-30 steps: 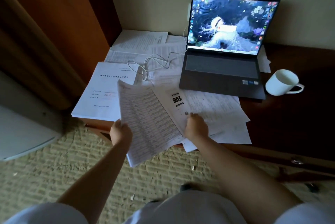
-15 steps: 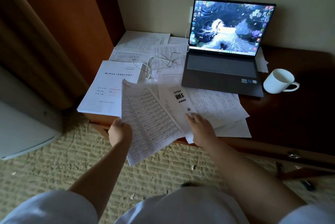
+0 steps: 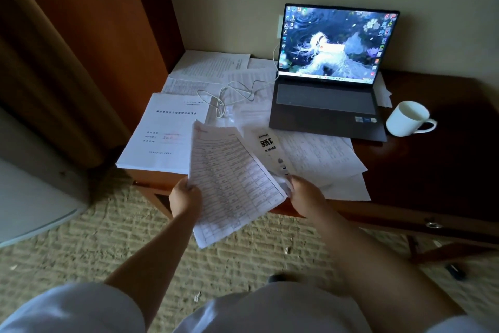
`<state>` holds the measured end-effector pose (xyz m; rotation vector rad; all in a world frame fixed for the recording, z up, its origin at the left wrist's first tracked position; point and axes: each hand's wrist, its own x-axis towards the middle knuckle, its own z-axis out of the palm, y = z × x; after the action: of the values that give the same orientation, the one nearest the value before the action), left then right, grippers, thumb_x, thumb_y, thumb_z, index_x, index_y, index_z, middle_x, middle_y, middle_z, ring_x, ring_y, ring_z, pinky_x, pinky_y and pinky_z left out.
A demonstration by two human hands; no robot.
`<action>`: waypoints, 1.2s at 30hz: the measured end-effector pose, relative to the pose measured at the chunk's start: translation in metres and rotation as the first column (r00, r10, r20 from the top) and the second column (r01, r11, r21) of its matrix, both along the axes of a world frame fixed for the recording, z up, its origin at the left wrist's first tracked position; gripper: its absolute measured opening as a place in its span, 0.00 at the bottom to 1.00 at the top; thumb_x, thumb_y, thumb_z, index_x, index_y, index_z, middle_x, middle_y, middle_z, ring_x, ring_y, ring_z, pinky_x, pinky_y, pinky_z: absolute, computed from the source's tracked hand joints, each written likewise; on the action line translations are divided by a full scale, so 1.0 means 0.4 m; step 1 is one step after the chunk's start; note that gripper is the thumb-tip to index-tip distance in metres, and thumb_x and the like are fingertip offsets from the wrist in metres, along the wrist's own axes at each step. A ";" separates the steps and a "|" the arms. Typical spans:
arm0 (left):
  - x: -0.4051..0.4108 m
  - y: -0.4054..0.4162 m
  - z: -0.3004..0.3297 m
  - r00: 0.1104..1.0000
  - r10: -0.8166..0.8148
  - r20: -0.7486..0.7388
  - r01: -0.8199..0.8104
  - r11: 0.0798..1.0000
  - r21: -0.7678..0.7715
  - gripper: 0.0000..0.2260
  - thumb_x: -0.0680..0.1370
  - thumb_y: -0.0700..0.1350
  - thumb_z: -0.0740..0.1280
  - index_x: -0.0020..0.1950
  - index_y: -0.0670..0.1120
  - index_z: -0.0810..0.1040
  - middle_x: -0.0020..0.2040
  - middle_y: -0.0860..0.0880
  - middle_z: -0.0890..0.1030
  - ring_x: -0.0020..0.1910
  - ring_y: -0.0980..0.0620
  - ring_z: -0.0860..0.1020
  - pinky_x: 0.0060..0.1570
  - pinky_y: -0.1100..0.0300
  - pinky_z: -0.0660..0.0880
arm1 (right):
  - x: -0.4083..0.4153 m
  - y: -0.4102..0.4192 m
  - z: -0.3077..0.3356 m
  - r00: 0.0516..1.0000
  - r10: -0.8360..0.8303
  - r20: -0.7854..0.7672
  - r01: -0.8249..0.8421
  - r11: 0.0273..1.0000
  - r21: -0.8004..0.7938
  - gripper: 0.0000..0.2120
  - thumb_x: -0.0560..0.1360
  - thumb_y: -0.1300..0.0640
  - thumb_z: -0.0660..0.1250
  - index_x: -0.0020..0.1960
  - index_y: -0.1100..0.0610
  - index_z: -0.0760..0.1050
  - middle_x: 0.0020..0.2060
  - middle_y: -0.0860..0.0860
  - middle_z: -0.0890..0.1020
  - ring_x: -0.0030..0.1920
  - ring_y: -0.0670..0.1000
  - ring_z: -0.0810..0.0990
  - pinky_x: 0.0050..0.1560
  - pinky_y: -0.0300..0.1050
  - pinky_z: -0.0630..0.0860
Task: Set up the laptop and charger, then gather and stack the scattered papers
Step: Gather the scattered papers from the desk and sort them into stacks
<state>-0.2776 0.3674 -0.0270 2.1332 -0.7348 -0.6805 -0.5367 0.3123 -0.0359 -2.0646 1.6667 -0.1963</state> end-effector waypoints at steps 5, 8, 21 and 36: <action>0.007 -0.008 -0.002 0.994 0.028 -0.107 -0.029 1.000 -0.006 0.10 0.72 0.35 0.56 0.34 0.45 0.71 0.34 0.48 0.74 0.38 0.46 0.72 0.39 0.57 0.69 | 0.028 -0.004 0.065 0.991 -0.022 0.132 0.020 1.000 0.013 0.12 0.83 0.57 0.49 0.55 0.57 0.70 0.33 0.51 0.72 0.31 0.48 0.68 0.32 0.45 0.66; -0.010 -0.008 0.009 0.964 0.024 -0.265 -0.031 0.999 -0.022 0.12 0.73 0.34 0.57 0.34 0.47 0.71 0.34 0.49 0.74 0.37 0.48 0.73 0.35 0.60 0.69 | 0.092 -0.004 0.087 0.974 -0.077 0.213 0.095 0.993 -0.074 0.15 0.83 0.57 0.49 0.57 0.61 0.72 0.38 0.53 0.76 0.37 0.51 0.74 0.40 0.47 0.70; -0.068 -0.052 0.009 0.635 -0.066 -0.769 0.110 0.994 0.006 0.11 0.79 0.32 0.57 0.59 0.38 0.74 0.49 0.38 0.79 0.47 0.39 0.78 0.42 0.46 0.76 | 0.152 0.049 0.027 0.995 0.104 0.012 -0.095 0.949 -0.300 0.16 0.78 0.66 0.58 0.65 0.65 0.68 0.56 0.59 0.77 0.56 0.57 0.77 0.53 0.47 0.74; -0.140 -0.074 -0.011 0.549 0.057 -0.834 0.060 0.992 0.107 0.10 0.80 0.41 0.59 0.57 0.37 0.74 0.50 0.37 0.79 0.44 0.40 0.79 0.45 0.46 0.78 | 0.151 0.126 -0.001 0.959 0.251 -0.128 -0.278 0.919 -0.278 0.23 0.80 0.62 0.51 0.74 0.66 0.59 0.72 0.61 0.65 0.74 0.58 0.61 0.76 0.49 0.55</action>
<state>-0.3337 0.3378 -0.0313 1.5801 -0.1394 -1.6272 -0.4765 0.3629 -0.0361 -2.5318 1.4558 -0.2780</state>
